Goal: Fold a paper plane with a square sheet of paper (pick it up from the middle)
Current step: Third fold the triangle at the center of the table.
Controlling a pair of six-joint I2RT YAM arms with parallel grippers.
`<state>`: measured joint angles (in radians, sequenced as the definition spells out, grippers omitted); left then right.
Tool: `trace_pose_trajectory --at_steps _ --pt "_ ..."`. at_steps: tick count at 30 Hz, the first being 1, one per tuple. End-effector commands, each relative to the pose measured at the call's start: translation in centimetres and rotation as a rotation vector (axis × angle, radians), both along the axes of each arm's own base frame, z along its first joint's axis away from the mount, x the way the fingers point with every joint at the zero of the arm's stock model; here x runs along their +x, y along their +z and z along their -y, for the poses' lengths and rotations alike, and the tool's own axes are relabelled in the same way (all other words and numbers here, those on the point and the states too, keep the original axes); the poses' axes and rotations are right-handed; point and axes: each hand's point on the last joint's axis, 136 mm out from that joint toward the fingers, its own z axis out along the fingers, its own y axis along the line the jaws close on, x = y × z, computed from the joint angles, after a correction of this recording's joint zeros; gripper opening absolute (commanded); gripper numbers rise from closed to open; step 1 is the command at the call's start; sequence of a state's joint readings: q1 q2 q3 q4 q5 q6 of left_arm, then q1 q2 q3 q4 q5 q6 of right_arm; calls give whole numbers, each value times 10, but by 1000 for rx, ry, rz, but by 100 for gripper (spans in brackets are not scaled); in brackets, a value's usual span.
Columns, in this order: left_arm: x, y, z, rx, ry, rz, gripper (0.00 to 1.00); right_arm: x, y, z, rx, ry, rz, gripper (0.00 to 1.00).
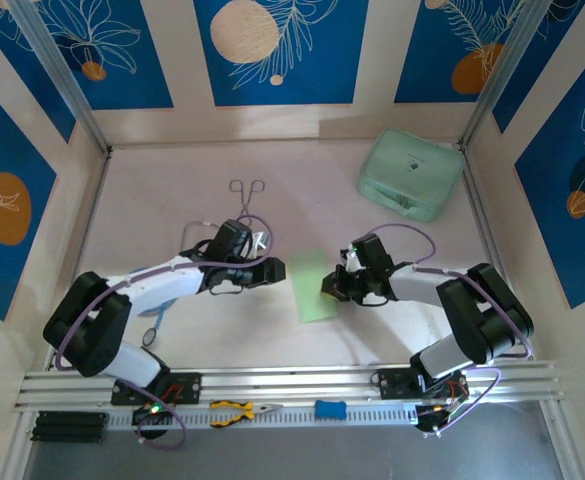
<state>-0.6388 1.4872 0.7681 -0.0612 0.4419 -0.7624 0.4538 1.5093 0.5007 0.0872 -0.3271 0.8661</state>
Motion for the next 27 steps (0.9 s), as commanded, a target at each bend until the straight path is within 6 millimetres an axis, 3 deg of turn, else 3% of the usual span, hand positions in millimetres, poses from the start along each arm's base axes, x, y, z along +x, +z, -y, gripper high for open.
trace_pose_trajectory --at_steps 1,10,18,27 --pt "7 6 13 -70 -14 -12 52 -11 -15 0 24 -21 -66 10" --pt "10 -8 23 -101 -12 -69 54 -28 -31 5 -1 -95 -100 10" --pt "9 -14 36 -133 -19 -106 54 -31 -22 12 -7 -134 -78 10" --pt "4 -17 36 -125 -21 -115 54 -33 -19 17 -15 -170 -67 11"
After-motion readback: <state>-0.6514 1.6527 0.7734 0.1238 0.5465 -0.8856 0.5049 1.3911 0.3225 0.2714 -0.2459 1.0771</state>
